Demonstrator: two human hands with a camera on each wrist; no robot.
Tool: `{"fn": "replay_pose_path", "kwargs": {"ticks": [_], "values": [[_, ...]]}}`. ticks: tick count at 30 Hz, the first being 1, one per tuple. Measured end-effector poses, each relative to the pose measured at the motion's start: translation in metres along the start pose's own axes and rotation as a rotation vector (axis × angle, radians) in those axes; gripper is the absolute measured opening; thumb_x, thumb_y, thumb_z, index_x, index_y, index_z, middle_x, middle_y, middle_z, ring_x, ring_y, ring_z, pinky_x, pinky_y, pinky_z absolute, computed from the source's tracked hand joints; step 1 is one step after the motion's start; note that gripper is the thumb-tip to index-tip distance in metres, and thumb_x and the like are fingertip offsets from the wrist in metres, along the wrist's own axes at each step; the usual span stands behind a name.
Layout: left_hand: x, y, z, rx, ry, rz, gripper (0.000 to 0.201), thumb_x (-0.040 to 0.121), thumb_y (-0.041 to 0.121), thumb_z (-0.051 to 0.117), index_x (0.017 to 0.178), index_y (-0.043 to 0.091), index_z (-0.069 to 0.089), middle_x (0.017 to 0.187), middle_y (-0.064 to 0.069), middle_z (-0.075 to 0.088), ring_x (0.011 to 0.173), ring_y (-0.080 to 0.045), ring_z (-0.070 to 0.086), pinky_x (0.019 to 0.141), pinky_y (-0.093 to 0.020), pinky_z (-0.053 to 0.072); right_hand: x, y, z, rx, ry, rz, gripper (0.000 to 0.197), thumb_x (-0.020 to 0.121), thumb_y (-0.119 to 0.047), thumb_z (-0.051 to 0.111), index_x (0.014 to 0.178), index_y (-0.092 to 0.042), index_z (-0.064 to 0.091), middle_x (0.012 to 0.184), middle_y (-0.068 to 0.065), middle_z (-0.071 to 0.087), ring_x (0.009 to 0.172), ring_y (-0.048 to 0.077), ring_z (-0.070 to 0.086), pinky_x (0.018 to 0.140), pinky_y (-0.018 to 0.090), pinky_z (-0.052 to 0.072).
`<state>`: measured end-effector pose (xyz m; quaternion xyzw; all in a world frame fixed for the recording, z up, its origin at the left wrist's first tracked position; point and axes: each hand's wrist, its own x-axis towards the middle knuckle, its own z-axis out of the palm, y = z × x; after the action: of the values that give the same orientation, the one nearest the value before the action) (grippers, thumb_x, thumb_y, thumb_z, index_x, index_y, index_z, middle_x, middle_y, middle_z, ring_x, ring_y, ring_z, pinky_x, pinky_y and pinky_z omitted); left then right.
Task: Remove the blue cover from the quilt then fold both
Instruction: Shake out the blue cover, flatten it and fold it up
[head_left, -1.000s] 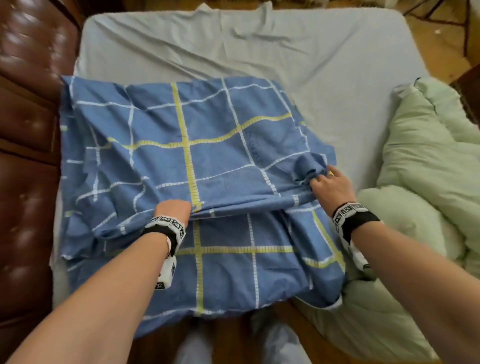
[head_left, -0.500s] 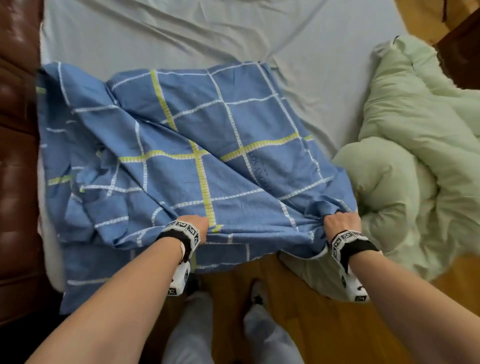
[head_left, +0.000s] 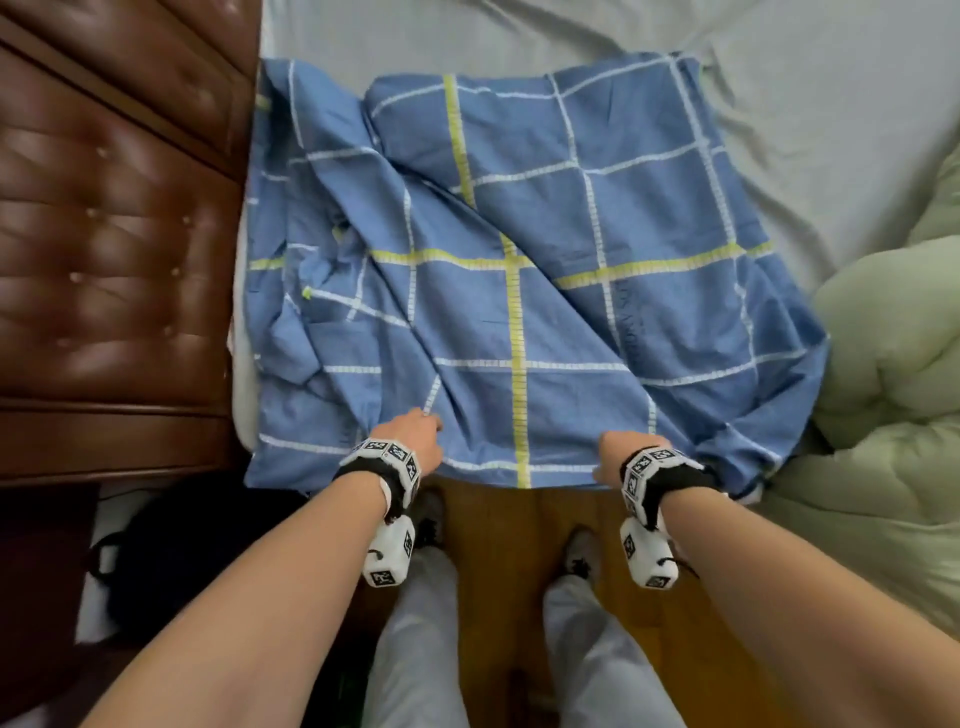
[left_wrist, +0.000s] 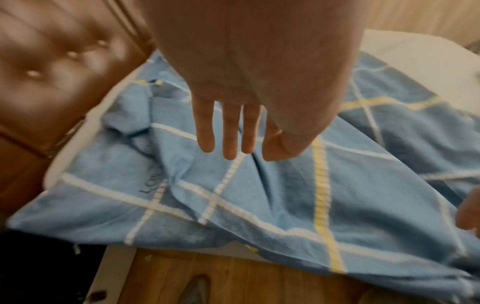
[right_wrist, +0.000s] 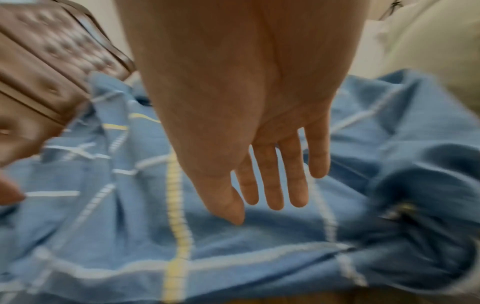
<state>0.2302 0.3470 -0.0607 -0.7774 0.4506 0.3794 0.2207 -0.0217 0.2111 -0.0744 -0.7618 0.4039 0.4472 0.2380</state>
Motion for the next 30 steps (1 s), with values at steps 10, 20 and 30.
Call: {"fn": "replay_pose_path", "kwargs": {"ticks": [10, 20, 30], "values": [[0.063, -0.21, 0.019, -0.533, 0.323, -0.422, 0.052, 0.09, 0.023, 0.054, 0.139, 0.017, 0.04, 0.141, -0.013, 0.041, 0.128, -0.035, 0.045, 0.101, -0.047, 0.038, 0.09, -0.266, -0.037, 0.106, 0.128, -0.382, 0.052, 0.087, -0.038, 0.063, 0.136, -0.03, 0.046, 0.135, 0.001, 0.053, 0.122, 0.026, 0.052, 0.092, 0.041, 0.049], [0.194, -0.305, 0.058, -0.85, 0.445, -0.182, 0.112, 0.071, 0.055, 0.078, 0.154, 0.015, 0.014, 0.159, -0.008, 0.023, 0.144, -0.028, 0.024, 0.118, -0.041, 0.02, 0.213, -0.402, -0.008, 0.253, 0.284, -0.177, 0.125, 0.071, -0.038, 0.084, 0.155, -0.026, -0.009, 0.162, 0.013, -0.01, 0.147, 0.039, 0.009, 0.111, 0.057, 0.034], [0.188, -0.321, 0.041, -1.164, 0.545, -0.165, 0.02, 0.08, 0.029, 0.062, 0.078, 0.01, 0.064, 0.085, -0.007, 0.064, 0.079, -0.027, 0.058, 0.075, -0.039, 0.052, 0.199, -0.413, -0.035, 0.861, 0.443, -0.085, 0.128, 0.069, -0.017, 0.084, 0.154, -0.036, -0.009, 0.152, -0.004, 0.039, 0.108, 0.019, 0.061, 0.083, 0.033, 0.051]]}}
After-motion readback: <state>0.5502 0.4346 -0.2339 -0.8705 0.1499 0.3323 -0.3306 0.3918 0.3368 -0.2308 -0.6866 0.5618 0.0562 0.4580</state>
